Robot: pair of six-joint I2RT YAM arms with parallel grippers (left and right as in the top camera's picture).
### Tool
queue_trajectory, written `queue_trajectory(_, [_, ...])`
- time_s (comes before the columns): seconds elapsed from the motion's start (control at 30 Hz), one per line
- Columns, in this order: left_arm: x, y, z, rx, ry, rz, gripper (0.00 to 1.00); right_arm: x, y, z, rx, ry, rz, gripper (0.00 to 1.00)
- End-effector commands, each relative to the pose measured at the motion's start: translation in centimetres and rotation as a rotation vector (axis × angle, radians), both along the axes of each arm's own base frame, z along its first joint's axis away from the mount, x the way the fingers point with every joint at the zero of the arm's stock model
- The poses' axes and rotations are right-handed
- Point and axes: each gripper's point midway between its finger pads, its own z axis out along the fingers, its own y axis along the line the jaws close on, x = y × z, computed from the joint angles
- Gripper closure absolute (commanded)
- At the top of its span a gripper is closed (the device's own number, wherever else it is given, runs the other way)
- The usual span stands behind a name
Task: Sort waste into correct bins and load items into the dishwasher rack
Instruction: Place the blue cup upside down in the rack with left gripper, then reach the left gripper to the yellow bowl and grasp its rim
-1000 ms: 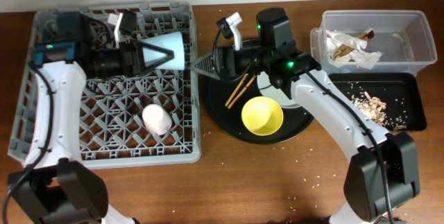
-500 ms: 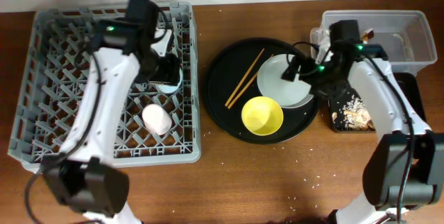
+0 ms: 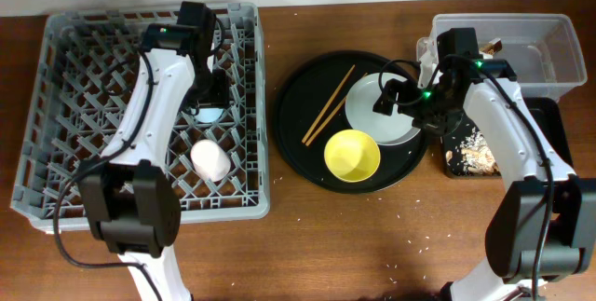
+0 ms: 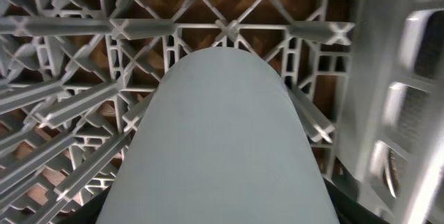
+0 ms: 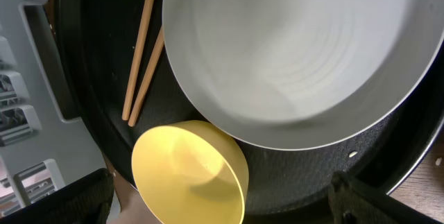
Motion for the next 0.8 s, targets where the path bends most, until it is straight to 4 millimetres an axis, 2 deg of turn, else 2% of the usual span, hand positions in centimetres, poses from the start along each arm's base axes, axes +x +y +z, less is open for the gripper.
queue_trajectory(0.0, [0.3, -0.6, -1.6, -0.034, 0.034, 0.013, 0.44, 0.0, 0.3, 0.1, 0.002, -0.007, 0.019, 0.00])
queue_trajectory(0.17, [0.1, -0.5, -3.7, -0.025, 0.090, 0.016, 0.44, -0.1, 0.3, 0.1, 0.002, -0.004, 0.019, 0.00])
queue_trajectory(0.23, [0.2, -0.6, -3.7, -0.026, 0.086, 0.016, 0.16, -0.1, 0.3, 0.1, 0.002, -0.004, 0.019, 0.00])
queue_trajectory(0.33, [0.1, -0.6, -3.7, -0.026, 0.088, 0.016, 0.13, -0.1, 0.3, 0.1, 0.002, -0.004, 0.019, 0.00])
queue_trajectory(0.37, [0.2, -0.6, -3.6, -0.027, 0.084, 0.016, 0.08, -0.1, 0.3, 0.1, 0.002, -0.004, 0.019, 0.00])
queue_trajectory(0.43, [0.5, -0.6, -2.9, -0.029, 0.073, 0.015, 0.08, -0.1, 0.3, 0.1, 0.002, -0.004, 0.019, 0.00])
queue_trajectory(0.47, [0.6, -0.6, -2.2, -0.030, 0.065, 0.015, 0.08, -0.1, 0.3, 0.1, 0.002, -0.004, 0.019, 0.00])
queue_trajectory(0.53, [0.8, -0.7, 0.9, -0.038, 0.040, 0.014, 0.08, 0.0, -0.1, 0.7, -0.004, -0.018, 0.017, 0.02])
queue_trajectory(0.6, [0.3, -1.1, 4.7, -0.060, 0.026, 0.009, 0.08, 0.5, -1.2, 3.8, -0.025, -0.085, 0.029, 0.04])
queue_trajectory(0.63, [-0.2, -1.5, 7.4, -0.082, 0.001, 0.002, 0.09, 0.6, -1.8, 5.4, -0.040, -0.114, 0.015, 0.04])
queue_trajectory(0.67, [-0.4, -2.1, 8.8, -0.113, -0.015, -0.007, 0.09, 0.7, -2.2, 7.0, -0.057, -0.147, 0.005, 0.04])
queue_trajectory(0.73, [-0.8, -6.3, 12.2, -0.277, -0.074, -0.081, 0.09, 0.2, -3.5, 11.3, -0.132, -0.236, -0.031, 0.03])
queue_trajectory(0.77, [-1.3, -9.2, 12.6, -0.341, -0.076, -0.138, 0.10, -0.2, -4.6, 12.7, -0.170, -0.260, -0.080, 0.01])
